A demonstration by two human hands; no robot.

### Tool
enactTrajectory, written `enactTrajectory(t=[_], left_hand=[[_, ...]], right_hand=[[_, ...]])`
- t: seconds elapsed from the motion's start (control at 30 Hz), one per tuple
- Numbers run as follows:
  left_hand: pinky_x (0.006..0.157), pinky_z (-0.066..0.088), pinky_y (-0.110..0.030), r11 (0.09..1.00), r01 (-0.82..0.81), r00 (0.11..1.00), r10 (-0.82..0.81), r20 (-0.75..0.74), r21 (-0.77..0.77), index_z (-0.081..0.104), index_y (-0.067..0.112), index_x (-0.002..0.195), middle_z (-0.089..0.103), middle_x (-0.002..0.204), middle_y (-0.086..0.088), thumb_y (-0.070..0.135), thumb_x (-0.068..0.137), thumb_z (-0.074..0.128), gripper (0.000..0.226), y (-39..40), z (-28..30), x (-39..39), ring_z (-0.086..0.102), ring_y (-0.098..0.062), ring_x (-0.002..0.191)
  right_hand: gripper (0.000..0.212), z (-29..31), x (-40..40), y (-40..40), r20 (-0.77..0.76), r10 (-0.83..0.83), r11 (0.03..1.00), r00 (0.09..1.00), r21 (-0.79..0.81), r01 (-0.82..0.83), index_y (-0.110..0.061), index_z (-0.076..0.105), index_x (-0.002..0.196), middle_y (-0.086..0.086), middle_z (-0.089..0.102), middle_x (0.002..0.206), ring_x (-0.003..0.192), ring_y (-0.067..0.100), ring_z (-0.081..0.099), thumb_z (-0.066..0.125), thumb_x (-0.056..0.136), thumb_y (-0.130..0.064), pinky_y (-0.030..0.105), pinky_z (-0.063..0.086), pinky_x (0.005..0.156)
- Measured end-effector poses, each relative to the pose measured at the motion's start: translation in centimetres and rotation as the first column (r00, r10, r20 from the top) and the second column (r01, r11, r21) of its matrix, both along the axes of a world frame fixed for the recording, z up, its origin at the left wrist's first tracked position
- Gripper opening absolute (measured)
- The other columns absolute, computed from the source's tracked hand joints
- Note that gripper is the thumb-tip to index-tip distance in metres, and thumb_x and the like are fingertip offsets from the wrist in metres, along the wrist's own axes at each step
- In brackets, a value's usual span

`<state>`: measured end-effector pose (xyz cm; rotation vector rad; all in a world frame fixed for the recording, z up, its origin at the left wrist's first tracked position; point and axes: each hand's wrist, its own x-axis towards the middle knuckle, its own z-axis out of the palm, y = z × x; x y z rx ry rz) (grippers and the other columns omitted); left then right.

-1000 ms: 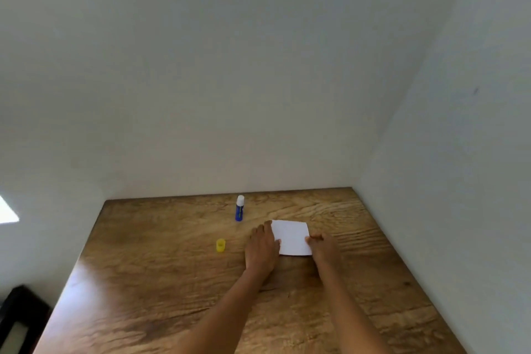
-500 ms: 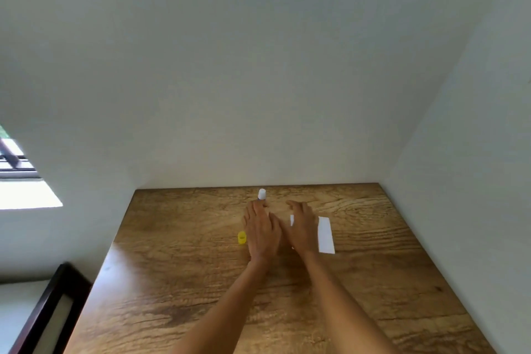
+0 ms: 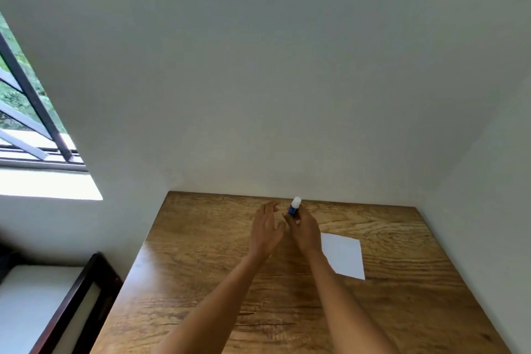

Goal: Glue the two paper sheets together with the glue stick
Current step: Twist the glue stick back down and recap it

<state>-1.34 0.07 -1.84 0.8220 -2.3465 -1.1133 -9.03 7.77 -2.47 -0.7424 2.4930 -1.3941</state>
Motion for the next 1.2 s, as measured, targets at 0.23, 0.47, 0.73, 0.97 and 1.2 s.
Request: enactTrajectory(t=[0.23, 0.47, 0.73, 0.97, 1.2], left_hand=[[0.077, 0.044, -0.03, 0.992, 0.115, 0.989, -0.108, -0.102, 0.059, 0.053, 0.009, 0.118, 0.052, 0.115, -0.008, 0.023, 0.095, 0.049, 0.027, -0.5, 2.8, 2.6, 0.054, -0.025, 0.104], [0.075, 0.046, -0.03, 0.916, 0.31, 0.941, -0.259, -0.217, 0.253, 0.063, 0.001, 0.095, 0.064, 0.088, -0.012, 0.014, 0.092, 0.057, 0.014, -3.0, 7.4, 7.7, 0.059, -0.02, 0.082], [0.072, 0.049, -0.007, 0.816, 0.485, 0.851, -0.356, -0.387, 0.316, 0.065, -0.006, 0.106, 0.067, 0.087, -0.002, 0.008, 0.09, 0.059, 0.022, -3.8, 10.8, 13.9, 0.064, 0.007, 0.072], [0.066, 0.05, -0.009, 0.818, 0.459, 0.852, -0.295, -0.433, 0.346, 0.07, 0.004, 0.099, 0.07, 0.083, 0.005, 0.013, 0.087, 0.064, 0.017, -3.6, 11.8, 16.2, 0.065, 0.011, 0.067], [0.066, 0.05, -0.008, 0.682, 0.601, 0.778, -0.378, -0.502, 0.417, 0.068, 0.005, 0.102, 0.073, 0.087, 0.005, 0.007, 0.089, 0.06, 0.015, -4.8, 13.5, 17.1, 0.07, 0.003, 0.079]], right_hand=[[0.012, 2.5, 5.8, -0.6, -0.071, 0.086, 0.994, 0.994, -0.061, -0.091, -0.021, 0.057, 0.101, -0.011, 0.061, 0.085, 0.072, 0.003, 0.058, 0.046, 0.096, -0.022, 0.009, 0.043, 0.057], [0.017, 6.2, 10.9, 0.2, 0.196, 0.138, 0.984, 0.971, -0.142, -0.112, -0.018, 0.064, 0.106, 0.001, 0.067, 0.096, 0.089, 0.013, 0.061, 0.054, 0.092, -0.017, 0.016, 0.046, 0.075], [0.021, 9.2, 16.9, 1.4, 0.08, 0.07, 0.987, 0.994, -0.148, -0.057, -0.019, 0.069, 0.096, -0.008, 0.066, 0.082, 0.073, -0.004, 0.06, 0.064, 0.085, -0.035, 0.009, 0.043, 0.067], [0.01, 9.8, 21.7, -0.4, -0.224, -0.17, 0.976, 0.96, -0.176, 0.132, -0.022, 0.059, 0.089, -0.013, 0.058, 0.079, 0.066, -0.006, 0.051, 0.06, 0.088, -0.032, 0.003, 0.041, 0.057], [0.027, 13.0, 21.1, 1.4, -0.069, 0.142, 0.99, 0.987, -0.007, -0.142, -0.018, 0.06, 0.117, -0.008, 0.061, 0.109, 0.104, 0.009, 0.059, 0.05, 0.095, -0.03, 0.015, 0.045, 0.079]])
